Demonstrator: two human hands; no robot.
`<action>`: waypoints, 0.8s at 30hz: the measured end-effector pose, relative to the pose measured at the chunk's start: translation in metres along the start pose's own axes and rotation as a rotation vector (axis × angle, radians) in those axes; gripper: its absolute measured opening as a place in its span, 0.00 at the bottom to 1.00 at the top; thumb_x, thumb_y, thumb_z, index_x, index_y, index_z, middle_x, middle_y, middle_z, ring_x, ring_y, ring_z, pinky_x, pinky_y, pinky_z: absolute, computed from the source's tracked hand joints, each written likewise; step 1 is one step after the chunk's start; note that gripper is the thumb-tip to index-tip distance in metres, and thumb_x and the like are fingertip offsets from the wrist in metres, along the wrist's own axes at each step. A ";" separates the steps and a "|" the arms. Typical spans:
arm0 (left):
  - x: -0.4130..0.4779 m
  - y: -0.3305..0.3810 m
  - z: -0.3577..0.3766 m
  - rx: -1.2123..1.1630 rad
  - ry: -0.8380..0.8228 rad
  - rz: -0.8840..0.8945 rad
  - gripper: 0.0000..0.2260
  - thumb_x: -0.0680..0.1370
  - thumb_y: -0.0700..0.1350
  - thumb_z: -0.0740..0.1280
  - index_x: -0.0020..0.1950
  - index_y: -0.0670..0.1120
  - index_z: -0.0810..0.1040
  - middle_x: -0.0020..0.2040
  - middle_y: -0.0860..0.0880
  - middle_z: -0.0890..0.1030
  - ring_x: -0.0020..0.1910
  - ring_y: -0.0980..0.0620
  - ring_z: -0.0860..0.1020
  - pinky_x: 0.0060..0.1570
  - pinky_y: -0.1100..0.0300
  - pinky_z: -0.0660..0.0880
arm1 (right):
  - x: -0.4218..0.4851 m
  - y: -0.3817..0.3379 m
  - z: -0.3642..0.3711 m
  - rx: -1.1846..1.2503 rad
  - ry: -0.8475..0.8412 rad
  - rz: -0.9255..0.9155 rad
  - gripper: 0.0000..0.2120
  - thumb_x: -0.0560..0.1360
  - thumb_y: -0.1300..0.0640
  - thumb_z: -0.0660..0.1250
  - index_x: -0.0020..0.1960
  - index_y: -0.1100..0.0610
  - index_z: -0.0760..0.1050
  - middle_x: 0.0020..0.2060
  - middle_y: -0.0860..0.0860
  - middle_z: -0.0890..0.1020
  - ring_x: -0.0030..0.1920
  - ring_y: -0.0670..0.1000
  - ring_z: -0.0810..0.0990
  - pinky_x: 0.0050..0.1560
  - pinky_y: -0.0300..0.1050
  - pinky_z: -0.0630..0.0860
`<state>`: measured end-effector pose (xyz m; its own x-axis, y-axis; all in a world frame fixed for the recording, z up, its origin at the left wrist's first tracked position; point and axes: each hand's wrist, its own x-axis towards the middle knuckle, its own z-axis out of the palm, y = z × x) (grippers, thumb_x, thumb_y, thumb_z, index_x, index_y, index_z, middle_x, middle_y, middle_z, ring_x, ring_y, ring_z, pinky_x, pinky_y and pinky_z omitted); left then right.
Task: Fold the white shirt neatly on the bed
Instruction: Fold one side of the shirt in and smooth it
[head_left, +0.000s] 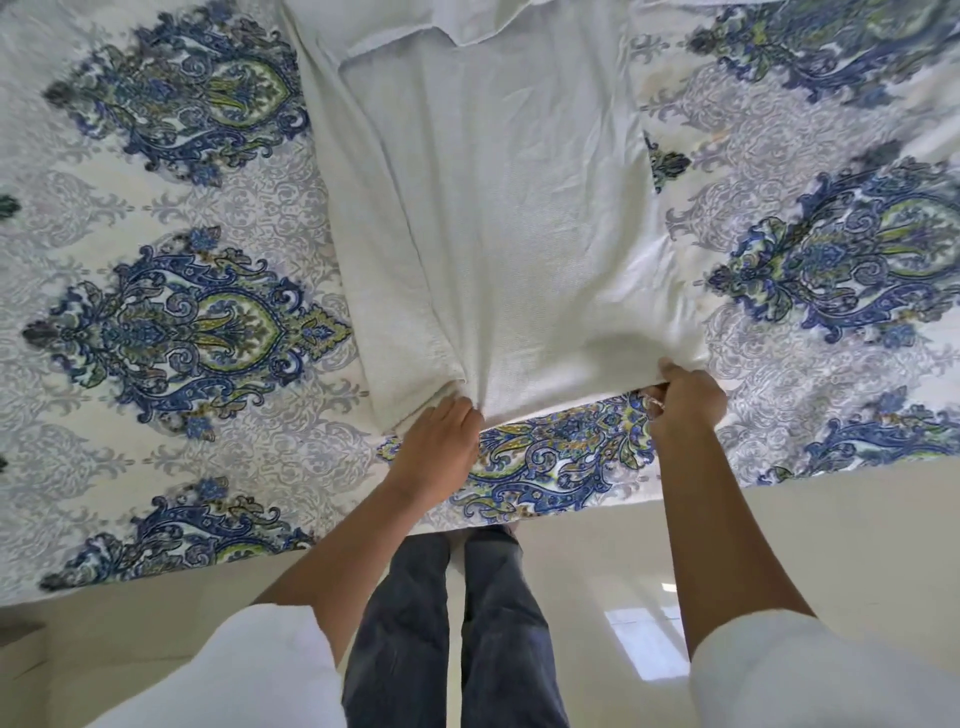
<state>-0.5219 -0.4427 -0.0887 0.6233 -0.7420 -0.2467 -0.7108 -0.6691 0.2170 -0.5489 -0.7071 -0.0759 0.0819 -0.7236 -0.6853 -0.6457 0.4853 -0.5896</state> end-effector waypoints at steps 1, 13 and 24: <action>0.000 0.002 -0.001 -0.014 -0.011 -0.030 0.10 0.67 0.37 0.73 0.45 0.39 0.77 0.42 0.43 0.78 0.43 0.44 0.79 0.41 0.51 0.79 | 0.003 0.001 -0.003 -0.005 -0.006 0.024 0.13 0.75 0.59 0.67 0.34 0.56 0.68 0.28 0.54 0.75 0.22 0.48 0.70 0.23 0.39 0.63; 0.039 0.013 -0.021 -0.091 0.049 -0.027 0.12 0.74 0.47 0.65 0.52 0.40 0.75 0.46 0.44 0.78 0.39 0.46 0.78 0.34 0.55 0.77 | 0.025 -0.030 -0.030 -0.032 -0.060 -0.017 0.11 0.76 0.59 0.63 0.35 0.51 0.68 0.46 0.53 0.77 0.33 0.46 0.72 0.34 0.39 0.70; 0.120 -0.009 -0.043 -0.017 0.139 -0.062 0.20 0.74 0.45 0.52 0.60 0.40 0.75 0.61 0.43 0.77 0.60 0.42 0.75 0.52 0.51 0.75 | 0.028 -0.067 0.028 -0.936 0.085 -0.812 0.19 0.77 0.52 0.61 0.62 0.62 0.70 0.61 0.58 0.73 0.63 0.58 0.68 0.59 0.54 0.67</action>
<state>-0.4271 -0.5274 -0.0798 0.7055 -0.6972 -0.1269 -0.6651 -0.7132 0.2214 -0.4823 -0.7462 -0.0673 0.6840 -0.6973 -0.2141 -0.7273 -0.6292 -0.2742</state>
